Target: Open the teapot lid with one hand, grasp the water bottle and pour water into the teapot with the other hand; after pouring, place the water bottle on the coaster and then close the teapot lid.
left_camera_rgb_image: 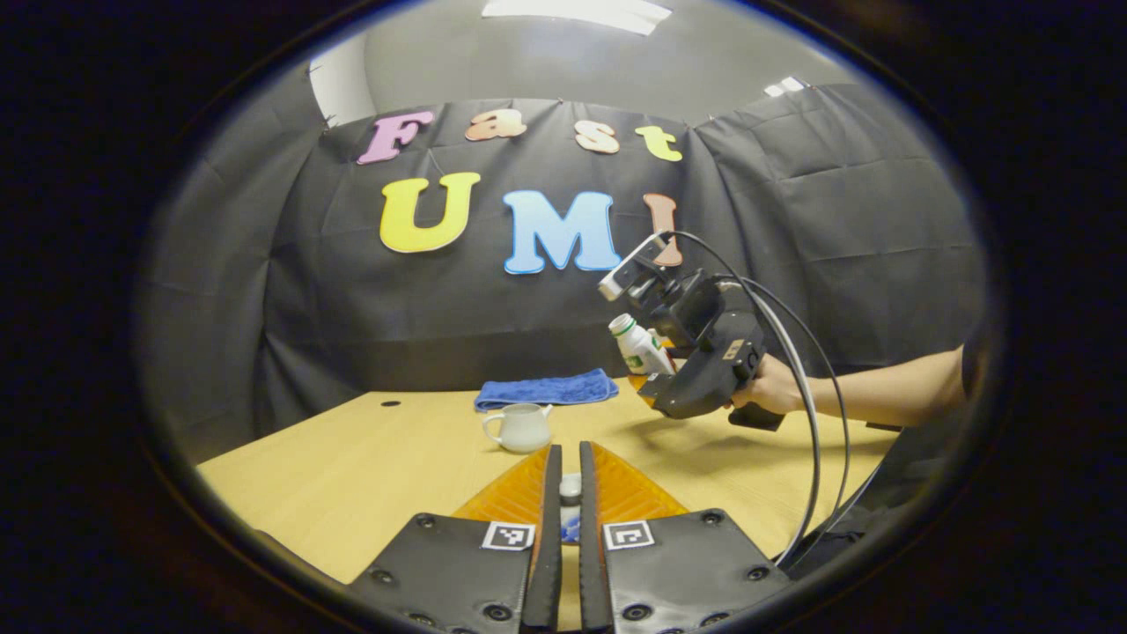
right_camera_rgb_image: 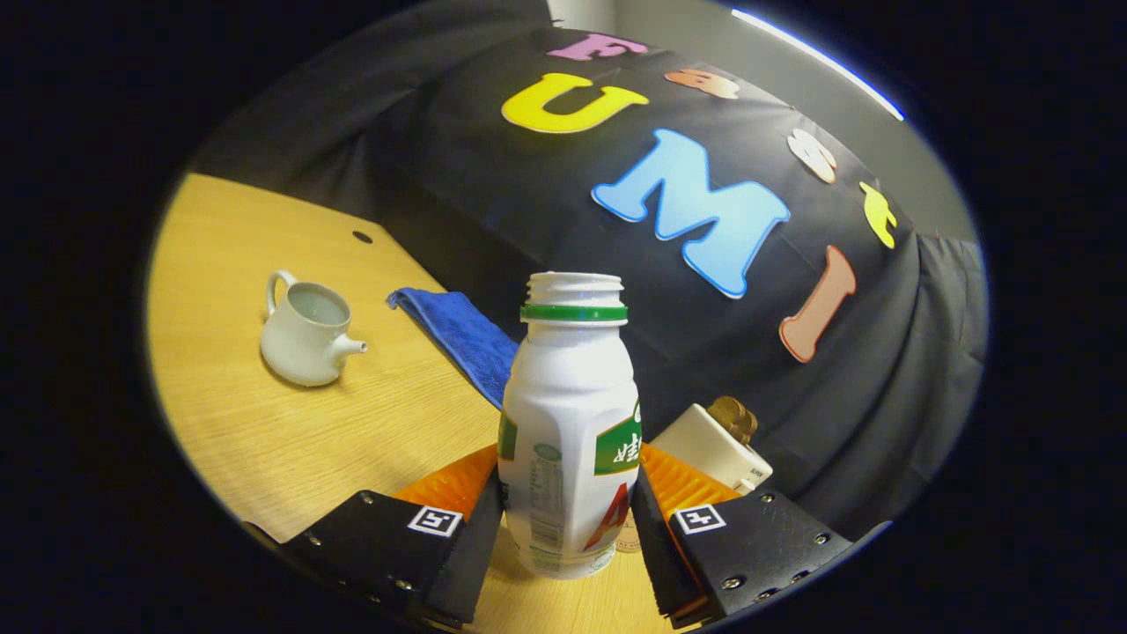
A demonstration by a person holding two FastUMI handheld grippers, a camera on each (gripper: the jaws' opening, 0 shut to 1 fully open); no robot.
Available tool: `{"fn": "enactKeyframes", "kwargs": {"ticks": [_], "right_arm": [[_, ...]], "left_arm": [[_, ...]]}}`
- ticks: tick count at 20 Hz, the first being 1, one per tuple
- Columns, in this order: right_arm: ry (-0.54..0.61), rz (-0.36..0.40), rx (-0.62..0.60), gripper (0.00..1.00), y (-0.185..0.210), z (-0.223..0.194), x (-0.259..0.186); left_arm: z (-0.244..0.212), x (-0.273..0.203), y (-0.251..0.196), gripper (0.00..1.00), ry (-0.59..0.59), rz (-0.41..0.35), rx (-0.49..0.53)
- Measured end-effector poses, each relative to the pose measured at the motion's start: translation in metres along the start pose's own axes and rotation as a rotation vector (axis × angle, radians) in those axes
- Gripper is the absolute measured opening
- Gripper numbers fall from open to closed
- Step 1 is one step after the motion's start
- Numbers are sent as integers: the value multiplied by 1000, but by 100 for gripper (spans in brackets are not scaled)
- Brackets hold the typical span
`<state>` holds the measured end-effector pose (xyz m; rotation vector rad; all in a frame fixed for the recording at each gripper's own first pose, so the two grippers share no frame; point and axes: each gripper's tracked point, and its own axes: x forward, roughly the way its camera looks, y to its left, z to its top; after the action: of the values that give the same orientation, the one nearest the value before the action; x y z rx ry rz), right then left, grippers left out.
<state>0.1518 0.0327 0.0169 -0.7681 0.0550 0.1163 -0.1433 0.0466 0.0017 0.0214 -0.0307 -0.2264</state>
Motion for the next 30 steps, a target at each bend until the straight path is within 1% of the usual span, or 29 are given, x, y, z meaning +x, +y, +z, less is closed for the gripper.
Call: {"fn": "enactKeyframes", "kwargs": {"ticks": [3,6,7,8,13,16,19,23,30], "right_arm": [[-14,11,-78,73,12,11,5],[-26,0,-165,73,17,24,11],[-26,-6,-207,73,17,26,12],[-29,-16,-255,73,17,29,16],[-39,-26,-442,73,28,34,24],[-40,-12,-508,73,36,35,25],[-69,-35,-604,73,44,50,34],[-89,-35,-682,73,47,56,36],[-118,-66,-835,73,48,63,38]], "left_arm": [[5,-14,2,19,-13,13,10],[4,-19,3,19,-17,17,10],[3,-19,4,14,-15,20,8],[2,-19,5,19,-13,21,8],[1,-19,7,19,-13,34,7],[-1,-19,1,19,-7,21,12],[0,-18,-2,19,-10,18,23],[1,-20,-3,19,-13,18,30],[-1,-20,-2,19,-8,20,38]]}}
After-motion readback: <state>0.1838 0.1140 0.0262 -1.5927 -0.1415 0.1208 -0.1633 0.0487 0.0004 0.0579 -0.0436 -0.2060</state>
